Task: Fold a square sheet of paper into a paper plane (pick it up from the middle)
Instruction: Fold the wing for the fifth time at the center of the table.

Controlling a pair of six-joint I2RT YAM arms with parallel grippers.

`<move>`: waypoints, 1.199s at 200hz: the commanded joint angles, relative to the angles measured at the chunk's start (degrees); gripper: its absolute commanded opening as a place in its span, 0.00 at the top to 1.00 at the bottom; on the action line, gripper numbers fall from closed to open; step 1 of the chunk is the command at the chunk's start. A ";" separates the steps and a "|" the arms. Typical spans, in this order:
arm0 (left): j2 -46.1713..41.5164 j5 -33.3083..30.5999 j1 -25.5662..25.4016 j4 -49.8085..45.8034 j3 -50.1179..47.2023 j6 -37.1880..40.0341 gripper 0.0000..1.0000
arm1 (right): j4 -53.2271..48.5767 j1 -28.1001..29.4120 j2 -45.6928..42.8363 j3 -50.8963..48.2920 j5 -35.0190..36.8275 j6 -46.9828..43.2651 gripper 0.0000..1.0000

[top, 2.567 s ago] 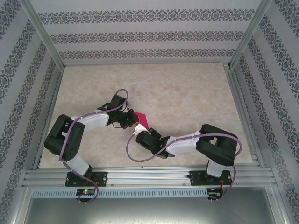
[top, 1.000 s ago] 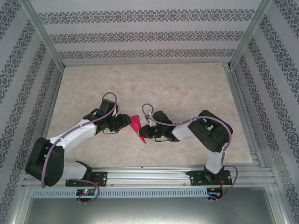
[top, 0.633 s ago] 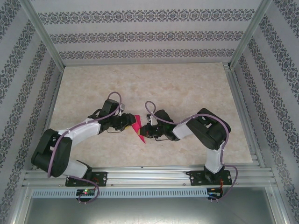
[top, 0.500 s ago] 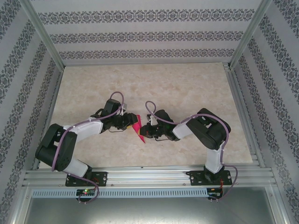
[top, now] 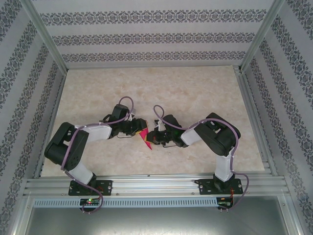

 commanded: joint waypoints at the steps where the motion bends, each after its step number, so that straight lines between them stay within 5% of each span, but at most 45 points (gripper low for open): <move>1: 2.20 0.82 -0.61 5.47 -1.17 1.07 0.54 | -2.70 0.08 3.02 0.50 1.55 0.75 0.99; 45: 4.26 1.86 -0.56 7.75 0.04 0.70 0.52 | -4.65 0.12 3.34 0.57 2.80 1.49 0.99; 112: -11.65 -4.12 -0.58 -1.14 -3.37 3.86 0.48 | -3.17 -0.08 3.23 -0.81 3.35 7.88 1.00; 172: -9.70 -2.94 -0.73 4.73 -7.27 0.44 0.52 | 13.00 -0.23 7.36 -4.14 3.03 16.91 1.00; 240: -4.92 -1.43 -0.77 6.97 -3.75 0.72 0.52 | 8.46 -0.36 4.58 -4.72 5.00 15.28 1.00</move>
